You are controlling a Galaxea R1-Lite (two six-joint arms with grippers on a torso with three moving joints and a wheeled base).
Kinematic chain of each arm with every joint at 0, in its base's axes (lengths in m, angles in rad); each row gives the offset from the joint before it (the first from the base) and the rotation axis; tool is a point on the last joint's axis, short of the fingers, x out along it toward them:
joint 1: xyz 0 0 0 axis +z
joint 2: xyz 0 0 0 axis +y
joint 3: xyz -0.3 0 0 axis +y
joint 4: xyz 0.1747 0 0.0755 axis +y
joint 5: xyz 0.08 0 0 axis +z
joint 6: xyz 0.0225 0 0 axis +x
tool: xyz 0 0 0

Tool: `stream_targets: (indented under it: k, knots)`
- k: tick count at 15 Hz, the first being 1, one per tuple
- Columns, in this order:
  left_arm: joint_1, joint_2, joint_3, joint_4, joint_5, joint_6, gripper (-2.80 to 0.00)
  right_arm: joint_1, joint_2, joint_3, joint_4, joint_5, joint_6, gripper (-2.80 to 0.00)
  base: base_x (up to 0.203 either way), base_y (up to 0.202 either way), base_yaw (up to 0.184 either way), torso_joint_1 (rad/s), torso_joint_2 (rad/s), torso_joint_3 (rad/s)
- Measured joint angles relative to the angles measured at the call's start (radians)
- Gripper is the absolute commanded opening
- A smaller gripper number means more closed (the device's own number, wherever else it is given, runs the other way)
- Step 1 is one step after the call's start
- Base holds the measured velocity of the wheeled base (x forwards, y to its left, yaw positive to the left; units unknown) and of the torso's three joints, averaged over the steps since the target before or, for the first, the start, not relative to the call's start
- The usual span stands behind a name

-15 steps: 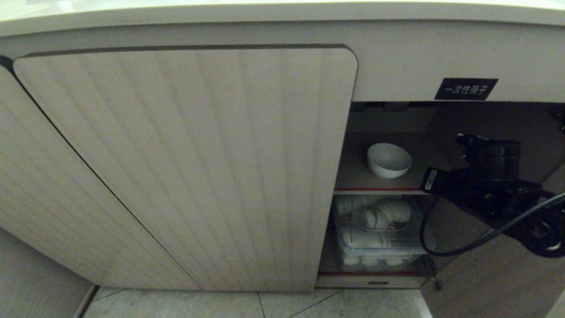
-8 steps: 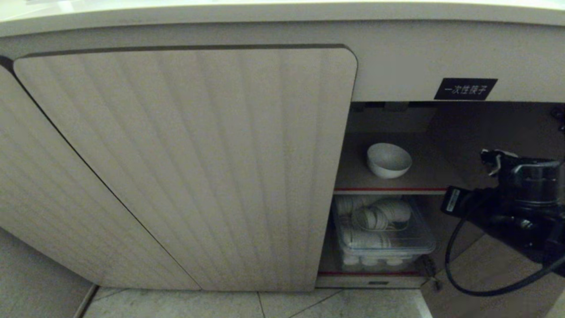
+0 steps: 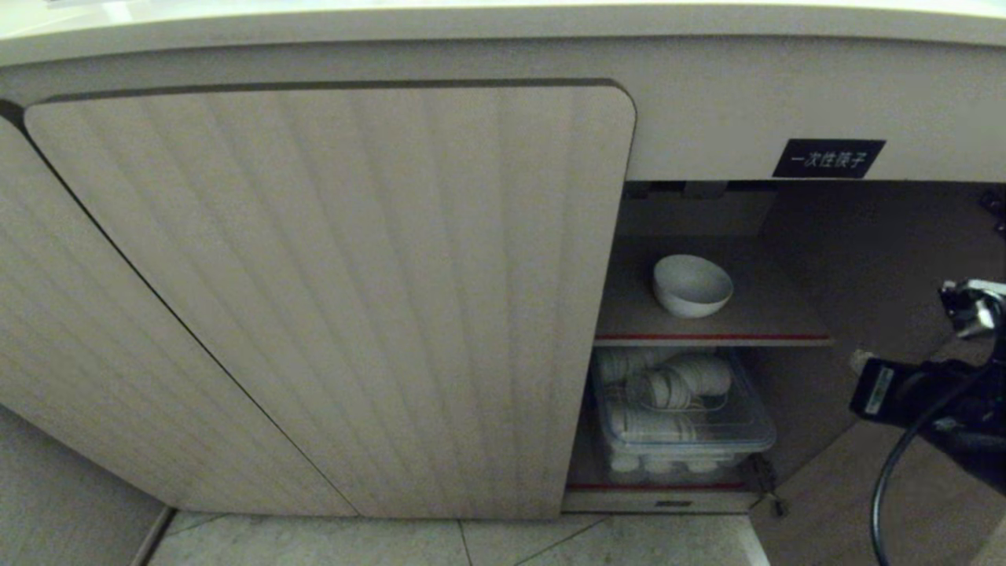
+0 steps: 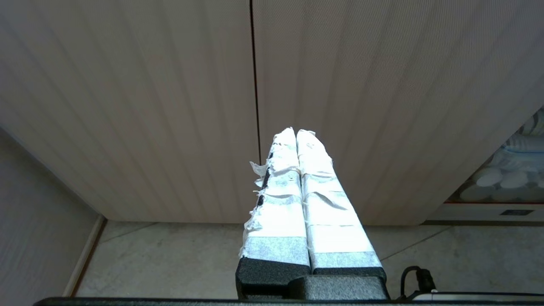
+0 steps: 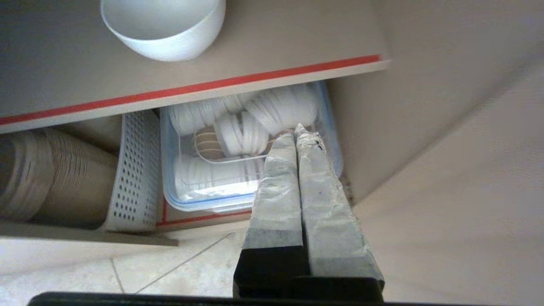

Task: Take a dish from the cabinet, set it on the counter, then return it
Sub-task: Close the cabinet door

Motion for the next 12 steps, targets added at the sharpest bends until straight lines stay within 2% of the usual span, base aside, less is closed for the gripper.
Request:
stream_targets:
  k: [5, 9, 12]
  knots:
    - [0.0, 0.0, 0.0, 0.0, 0.0, 0.0, -2.8, -0.045, -0.159, 0.143, -0.006, 0.005, -0.052, -2.8, 0.0, 0.0, 0.0, 0.0, 0.0, 0.0]
    - [0.0, 0.0, 0.0, 0.0, 0.0, 0.0, -2.8, -0.082, -0.297, 0.314, -0.004, 0.009, -0.078, -2.8, 0.0, 0.0, 0.0, 0.0, 0.0, 0.0]
    - [0.0, 0.0, 0.0, 0.0, 0.0, 0.0, -2.8, -0.099, -0.383, 0.357, 0.038, 0.032, -0.09, -2.8, 0.0, 0.0, 0.0, 0.0, 0.0, 0.0]
